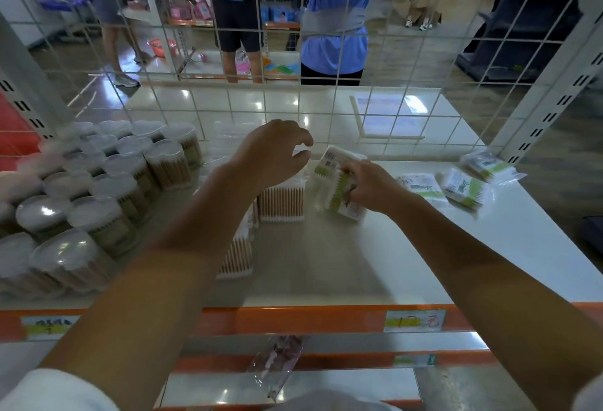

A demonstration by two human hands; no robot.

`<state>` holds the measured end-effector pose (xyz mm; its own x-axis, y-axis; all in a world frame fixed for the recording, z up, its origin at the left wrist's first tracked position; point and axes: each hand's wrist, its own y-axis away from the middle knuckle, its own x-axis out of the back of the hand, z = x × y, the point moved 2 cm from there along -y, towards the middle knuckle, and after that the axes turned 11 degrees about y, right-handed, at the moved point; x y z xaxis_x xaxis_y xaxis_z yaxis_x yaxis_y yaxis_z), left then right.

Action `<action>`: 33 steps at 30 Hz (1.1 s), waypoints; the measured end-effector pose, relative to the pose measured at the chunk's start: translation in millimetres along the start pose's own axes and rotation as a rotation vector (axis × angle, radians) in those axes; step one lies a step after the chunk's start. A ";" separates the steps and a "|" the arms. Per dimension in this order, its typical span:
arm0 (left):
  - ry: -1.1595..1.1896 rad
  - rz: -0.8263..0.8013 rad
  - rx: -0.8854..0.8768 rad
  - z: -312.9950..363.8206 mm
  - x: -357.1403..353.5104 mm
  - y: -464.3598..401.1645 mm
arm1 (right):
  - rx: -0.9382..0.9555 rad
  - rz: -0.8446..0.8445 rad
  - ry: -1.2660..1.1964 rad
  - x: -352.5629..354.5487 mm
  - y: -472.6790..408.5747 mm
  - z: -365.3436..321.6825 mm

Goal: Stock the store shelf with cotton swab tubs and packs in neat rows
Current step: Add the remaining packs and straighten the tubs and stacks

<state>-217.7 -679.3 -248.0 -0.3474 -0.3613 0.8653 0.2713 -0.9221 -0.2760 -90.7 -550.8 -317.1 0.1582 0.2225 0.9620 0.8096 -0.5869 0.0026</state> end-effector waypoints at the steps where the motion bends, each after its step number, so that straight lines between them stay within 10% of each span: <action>1: 0.021 -0.002 0.006 -0.8 -1.2 1.6 | -0.021 0.013 -0.051 2.0 2.9 -0.8; 17: 0.365 0.068 0.141 -0.6 -3.9 12.4 | -0.223 0.386 -0.714 45.5 15.8 -14.3; 33: 1.058 0.078 0.354 -2.0 -11.7 24.7 | -0.179 0.382 -1.294 36.2 42.5 -52.8</action>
<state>-208.7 -698.1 -265.8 -0.8614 -0.5077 0.0123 0.5071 -0.8612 -0.0333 -80.4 -608.8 -267.8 0.8466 0.5312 -0.0315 0.5281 -0.8460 -0.0739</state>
